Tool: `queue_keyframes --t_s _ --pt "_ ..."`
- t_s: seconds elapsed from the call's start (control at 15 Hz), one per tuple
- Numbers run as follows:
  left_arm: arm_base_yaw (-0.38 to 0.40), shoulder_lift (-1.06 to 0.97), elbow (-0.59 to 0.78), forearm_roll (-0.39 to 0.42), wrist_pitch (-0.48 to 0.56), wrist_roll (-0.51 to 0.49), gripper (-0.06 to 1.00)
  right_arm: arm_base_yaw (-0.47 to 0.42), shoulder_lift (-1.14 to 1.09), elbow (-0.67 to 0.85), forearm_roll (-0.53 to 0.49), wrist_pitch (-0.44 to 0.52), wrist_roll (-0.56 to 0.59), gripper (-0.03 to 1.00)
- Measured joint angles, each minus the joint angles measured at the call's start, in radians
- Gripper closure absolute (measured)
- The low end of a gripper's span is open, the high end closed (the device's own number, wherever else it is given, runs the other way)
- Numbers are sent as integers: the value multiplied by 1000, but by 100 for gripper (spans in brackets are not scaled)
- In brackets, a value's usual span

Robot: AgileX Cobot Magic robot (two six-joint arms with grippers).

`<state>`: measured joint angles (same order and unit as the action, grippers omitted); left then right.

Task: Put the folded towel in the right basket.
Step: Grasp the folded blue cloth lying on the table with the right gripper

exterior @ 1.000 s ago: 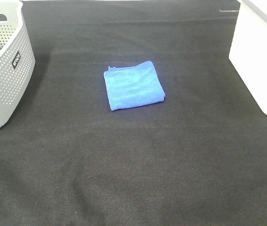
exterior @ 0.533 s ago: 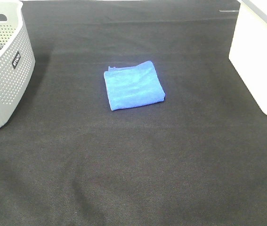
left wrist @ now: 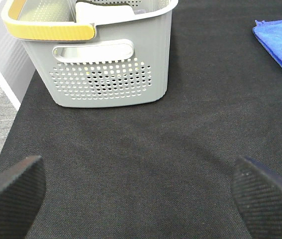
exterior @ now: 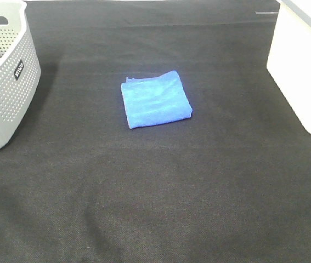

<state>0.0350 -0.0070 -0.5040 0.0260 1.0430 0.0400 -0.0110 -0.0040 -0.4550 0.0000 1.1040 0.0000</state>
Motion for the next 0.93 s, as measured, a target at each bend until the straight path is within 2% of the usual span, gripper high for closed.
queue_keyframes --t_s 0.93 --pt "0 0 0 1 0 2 1 0 0 0 -22 0 -26 1"
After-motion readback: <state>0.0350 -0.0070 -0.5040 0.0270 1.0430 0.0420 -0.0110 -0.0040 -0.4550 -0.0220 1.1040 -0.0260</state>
